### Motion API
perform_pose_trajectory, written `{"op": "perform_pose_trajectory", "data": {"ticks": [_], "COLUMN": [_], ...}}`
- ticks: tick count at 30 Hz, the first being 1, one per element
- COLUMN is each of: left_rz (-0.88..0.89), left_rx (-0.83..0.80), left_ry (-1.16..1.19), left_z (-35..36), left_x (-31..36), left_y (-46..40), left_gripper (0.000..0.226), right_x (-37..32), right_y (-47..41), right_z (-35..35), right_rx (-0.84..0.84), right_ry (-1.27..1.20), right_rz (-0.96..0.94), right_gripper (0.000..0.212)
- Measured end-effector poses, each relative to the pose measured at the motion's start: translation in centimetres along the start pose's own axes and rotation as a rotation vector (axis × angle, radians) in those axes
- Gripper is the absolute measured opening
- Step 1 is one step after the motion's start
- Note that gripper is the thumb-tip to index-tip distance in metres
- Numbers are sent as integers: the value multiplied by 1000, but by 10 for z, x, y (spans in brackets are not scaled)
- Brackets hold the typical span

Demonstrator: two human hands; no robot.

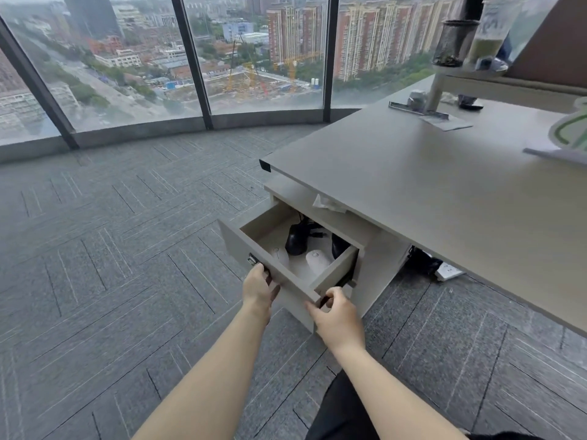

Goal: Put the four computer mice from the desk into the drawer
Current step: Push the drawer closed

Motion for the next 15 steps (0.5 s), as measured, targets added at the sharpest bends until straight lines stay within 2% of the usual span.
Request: {"op": "perform_pose_trajectory", "data": {"ticks": [4,7,12,15], "left_rz": [-19,-37,-55,-75], "left_rx": [-47,-78,-97,-98], "left_ry": [52,97,145,157], "left_z": [40,68,105,120], "left_x": [2,2,-1,-2], "left_y": [-20,-35,-57,-66], "left_gripper": [28,33,41,44], "right_x": [17,26,34,36], "right_y": [-31,-53,-89,-105], "right_z": [-20,-31,-50,-57], "right_rx": [122,153,201,225], "right_ry": [-104,-165,-169,-199], "right_rz": [90,132,157,133], "right_gripper": [77,89,84,68]}}
Point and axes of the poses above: each hand's wrist, its own y-axis away from the middle knuckle, its own z-axis out of the palm, x = y × z, the point moved 7 cm from there along -y, towards the middle knuckle, and after that the axes turned 9 degrees about -y, right-handed, at the moved point
